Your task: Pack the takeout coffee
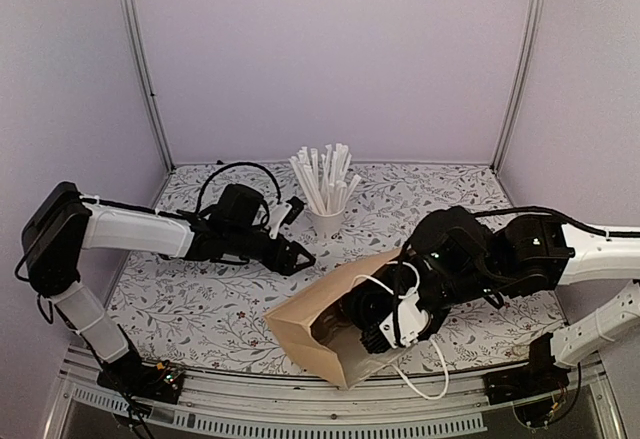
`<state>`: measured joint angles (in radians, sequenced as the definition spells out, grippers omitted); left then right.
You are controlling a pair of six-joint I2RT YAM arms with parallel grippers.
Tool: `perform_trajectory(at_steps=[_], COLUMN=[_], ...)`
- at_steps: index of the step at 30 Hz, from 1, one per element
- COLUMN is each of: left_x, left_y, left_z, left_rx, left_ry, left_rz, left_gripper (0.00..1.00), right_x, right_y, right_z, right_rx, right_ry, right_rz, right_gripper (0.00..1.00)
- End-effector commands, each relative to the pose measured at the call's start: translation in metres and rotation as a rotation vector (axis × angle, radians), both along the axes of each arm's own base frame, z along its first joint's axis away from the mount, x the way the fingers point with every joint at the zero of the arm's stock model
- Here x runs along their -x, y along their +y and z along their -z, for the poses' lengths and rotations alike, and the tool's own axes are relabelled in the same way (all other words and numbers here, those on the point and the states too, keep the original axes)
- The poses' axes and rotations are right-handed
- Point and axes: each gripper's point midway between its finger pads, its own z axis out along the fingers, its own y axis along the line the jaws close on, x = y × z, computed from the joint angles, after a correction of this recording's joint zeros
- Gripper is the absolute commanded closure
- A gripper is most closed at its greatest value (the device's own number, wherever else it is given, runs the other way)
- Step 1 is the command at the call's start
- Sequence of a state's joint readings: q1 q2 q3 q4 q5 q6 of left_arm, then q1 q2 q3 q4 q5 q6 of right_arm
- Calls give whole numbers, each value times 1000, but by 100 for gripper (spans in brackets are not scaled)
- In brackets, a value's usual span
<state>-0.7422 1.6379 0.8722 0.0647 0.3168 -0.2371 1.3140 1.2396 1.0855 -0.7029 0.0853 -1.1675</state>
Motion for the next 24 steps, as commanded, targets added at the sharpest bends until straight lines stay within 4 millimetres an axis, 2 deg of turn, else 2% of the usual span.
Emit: perform_trajectory(at_steps=[1,8,12,14,15,17,18,19,20,22,24], left_x=[0,-2,-7,-15,-17,-19,-16,-10,-3,23,53], left_y=[-18,-18,-10,-2,5,18,25,32,35,45,46], left_z=[-4,1,2,-6,-17,-53,-77,-110,-125,-170,-201], left_rx=[30,20,10,-31,-56,-70,-54,-19,-17,18,57], left_ry=[-23,-19,-23,-52,-65,-119,-156,-210,-226,-298,-342], left_rz=[76,92,68,24,-4,-57,-72,-82,-76,-38,27], left_gripper=[23,24,26,29,29,30,29,29,29,26,23], right_x=[-14,-24,-24,-22,-22,-20,-20,-19,-19,-18,-19], right_y=[18,26,27,28,29,28,29,28,29,31,32], right_z=[-17,-9,-5,-8,-8,-12,-15,-16,-19,-23,-26], right_rx=[-96,-70,-33,-28,-25,-27,-30,-29,-34,-41,-51], right_ry=[-111,-109,-99,-74,-64,-50,-41,-32,-29,-19,-10], right_rz=[-4,46,52,57,59,66,71,73,74,81,91], right_gripper=[74,74,74,74,74,74,74,74,74,74,74])
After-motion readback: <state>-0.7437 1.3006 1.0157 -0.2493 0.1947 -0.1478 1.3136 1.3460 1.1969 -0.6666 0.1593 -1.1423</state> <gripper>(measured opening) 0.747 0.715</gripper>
